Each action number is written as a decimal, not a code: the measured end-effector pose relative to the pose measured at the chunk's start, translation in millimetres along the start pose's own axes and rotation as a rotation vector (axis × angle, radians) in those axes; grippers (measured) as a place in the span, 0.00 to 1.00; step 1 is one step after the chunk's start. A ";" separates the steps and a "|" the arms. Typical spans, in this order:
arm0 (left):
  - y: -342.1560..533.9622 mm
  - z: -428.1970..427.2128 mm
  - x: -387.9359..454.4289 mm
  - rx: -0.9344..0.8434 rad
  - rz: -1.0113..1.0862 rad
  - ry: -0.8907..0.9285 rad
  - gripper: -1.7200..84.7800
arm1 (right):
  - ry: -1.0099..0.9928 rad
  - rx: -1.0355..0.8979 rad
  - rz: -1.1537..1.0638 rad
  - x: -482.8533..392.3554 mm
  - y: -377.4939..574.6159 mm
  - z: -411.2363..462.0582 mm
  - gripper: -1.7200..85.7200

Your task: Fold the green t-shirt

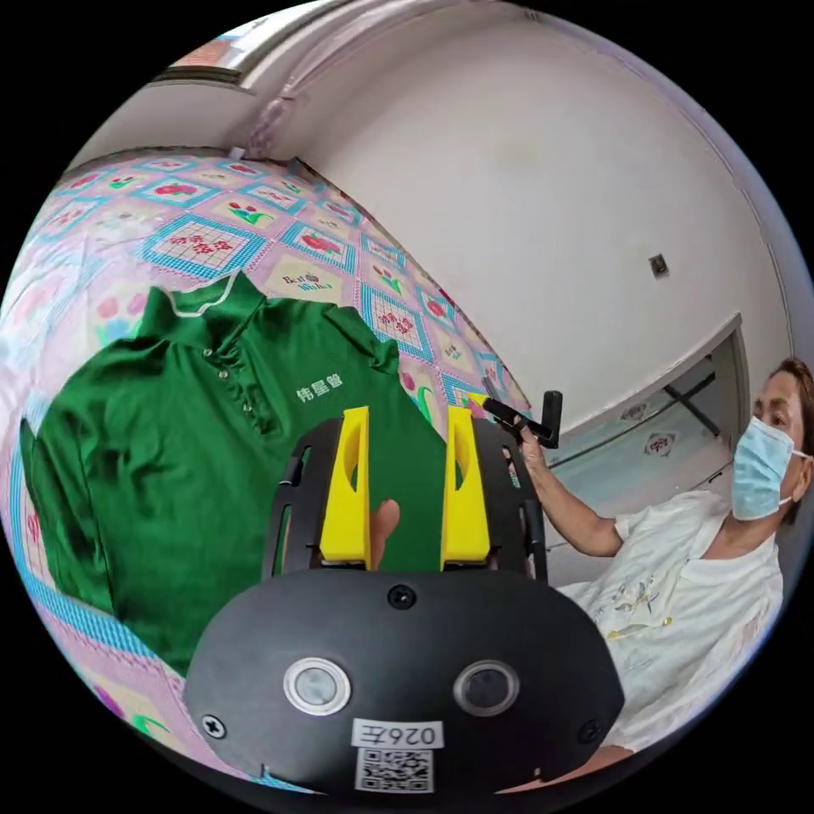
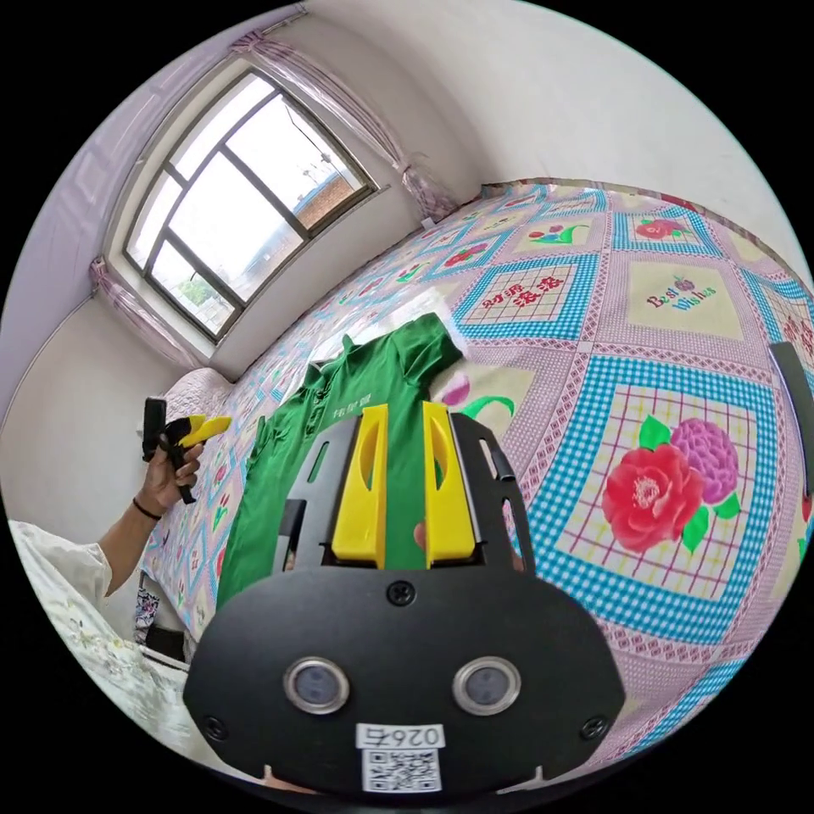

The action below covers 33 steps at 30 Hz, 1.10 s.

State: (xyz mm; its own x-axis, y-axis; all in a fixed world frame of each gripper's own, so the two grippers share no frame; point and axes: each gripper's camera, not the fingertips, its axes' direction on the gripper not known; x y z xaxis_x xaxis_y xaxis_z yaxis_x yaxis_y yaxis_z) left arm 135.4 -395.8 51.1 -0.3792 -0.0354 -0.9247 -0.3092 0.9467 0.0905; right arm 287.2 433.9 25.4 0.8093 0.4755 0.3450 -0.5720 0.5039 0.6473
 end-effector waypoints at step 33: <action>-305.5 210.4 -42.6 -0.353 0.430 0.124 0.01 | 0.067 0.025 -0.197 5.0 -24.1 125.7 0.01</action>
State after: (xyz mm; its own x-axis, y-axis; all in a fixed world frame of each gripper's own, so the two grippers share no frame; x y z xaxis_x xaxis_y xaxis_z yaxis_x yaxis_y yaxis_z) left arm 429.5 -616.2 -15.0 -0.6280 0.2721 -0.7291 -0.3695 0.7203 0.5871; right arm 321.9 333.5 97.0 0.8939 0.4167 0.1651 -0.3995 0.5738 0.7149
